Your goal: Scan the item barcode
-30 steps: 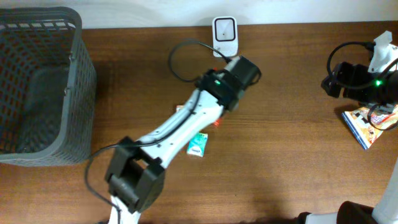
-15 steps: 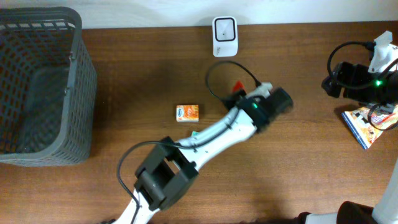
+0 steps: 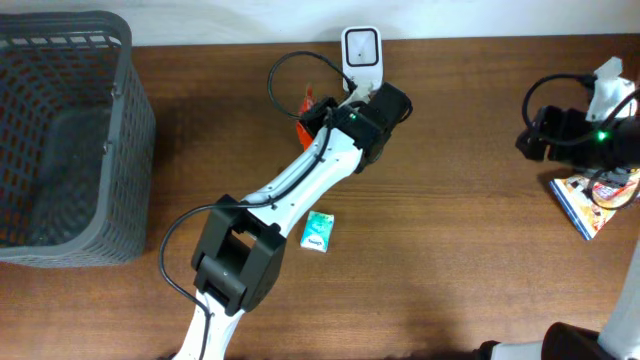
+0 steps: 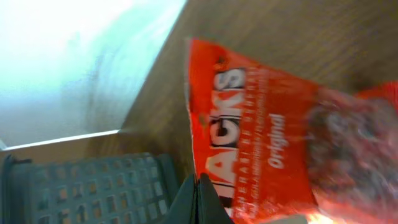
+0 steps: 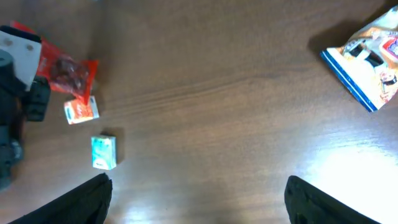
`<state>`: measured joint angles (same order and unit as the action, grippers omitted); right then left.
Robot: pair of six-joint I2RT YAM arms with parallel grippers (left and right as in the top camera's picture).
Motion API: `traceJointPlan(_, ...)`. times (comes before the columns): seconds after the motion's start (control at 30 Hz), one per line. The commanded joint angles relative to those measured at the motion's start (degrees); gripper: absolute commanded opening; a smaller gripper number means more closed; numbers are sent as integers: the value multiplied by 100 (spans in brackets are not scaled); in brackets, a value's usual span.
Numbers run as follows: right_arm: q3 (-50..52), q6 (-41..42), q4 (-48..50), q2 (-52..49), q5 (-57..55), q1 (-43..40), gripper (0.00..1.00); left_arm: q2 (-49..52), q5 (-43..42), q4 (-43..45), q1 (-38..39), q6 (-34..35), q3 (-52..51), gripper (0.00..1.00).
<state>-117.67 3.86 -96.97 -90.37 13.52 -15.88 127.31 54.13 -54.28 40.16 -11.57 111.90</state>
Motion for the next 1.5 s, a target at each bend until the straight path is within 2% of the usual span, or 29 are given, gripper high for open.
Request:
traceJointPlan(0.0, 247, -48, -24, -122, -74, -26, 88, -109, -603, -120, 52, 37, 116, 0)
traceJointPlan(0.23, 299, -46, 127, -232, -125, -28, 88, -109, -2234, -184, 420, 190, 114, 0)
traceJointPlan(0.27, 330, -44, 234, -247, -140, -28, 85, -109, -2312, -175, 455, 245, 114, 0)
traceJointPlan(0.3, 372, -20, 330, -278, -87, -28, 77, -109, -2306, -175, 468, 297, 114, 0)
traceJointPlan(0.33, 468, 4, 433, -337, 118, -26, 56, -109, -2308, -175, 468, 337, 114, 0)
traceJointPlan(0.37, 586, 4, 503, -380, 367, -26, 45, -109, -2306, -175, 466, 393, 114, 0)
traceJointPlan(0.43, 951, 2, 785, -450, 787, -26, 31, -109, -2308, -181, 442, 468, 114, 0)
traceJointPlan(0.53, 1759, 2, 1617, -575, 1521, -26, 28, -111, -2317, -223, 358, 501, 122, 0)
traceJointPlan(0.63, 2476, 2, 2468, -807, 2494, -9, 4, -111, -2483, -267, 256, 647, 136, 0)
traceJointPlan(0.7, 2911, 35, 3032, -1008, 2953, 98, 4, -111, -2632, -289, 205, 695, 166, 0)
traceJointPlan(0.83, 3751, 979, 4094, -1423, 3051, 492, 4, -111, -2645, -352, 208, 841, 262, 0)
traceJointPlan(0.93, 4301, 1169, 5257, -1777, 3877, 868, 4, -111, -2962, -424, 216, 861, 356, 0)
traceJointPlan(1.0, 4428, 1635, 5842, -2035, 4048, 1126, 4, -111, -3132, -463, 173, 868, 393, 0)
traceJointPlan(1.27, 4435, 2789, 7136, -2802, 3982, 1657, 4, -243, -3451, -686, 155, 1056, 667, 0)
traceJointPlan(1.47, 4450, 2817, 7232, -2905, 3812, 1690, 4, -525, -3611, -691, 140, 1056, 754, 0)
